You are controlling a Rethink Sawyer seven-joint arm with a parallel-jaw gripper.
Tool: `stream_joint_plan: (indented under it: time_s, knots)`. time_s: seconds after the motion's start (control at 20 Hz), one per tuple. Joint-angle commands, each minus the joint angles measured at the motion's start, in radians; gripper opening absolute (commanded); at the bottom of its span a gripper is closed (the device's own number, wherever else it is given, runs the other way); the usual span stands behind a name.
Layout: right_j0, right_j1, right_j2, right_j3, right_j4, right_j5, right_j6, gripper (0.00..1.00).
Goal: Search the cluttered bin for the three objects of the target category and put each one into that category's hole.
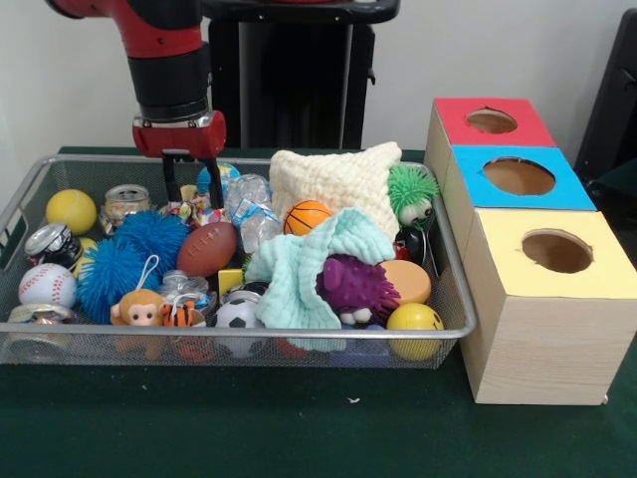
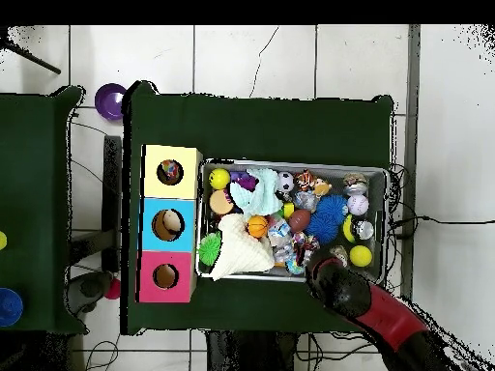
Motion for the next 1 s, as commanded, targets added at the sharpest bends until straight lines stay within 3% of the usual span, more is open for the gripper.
stream_joint_plan:
  time_s: [0.05,0.3,0.35,1.0]
  knots:
    - [0.015,0.038,0.024,-0.042,-0.024,-0.009,0.138,1.0]
    - [0.014,0.04,0.026,-0.051,-0.053,-0.023,0.118,1.0]
    - [0.013,0.04,0.027,-0.052,-0.055,-0.025,0.119,0.0]
    - [0.009,-0.072,0.035,-0.013,-0.034,0.12,0.092,0.0]
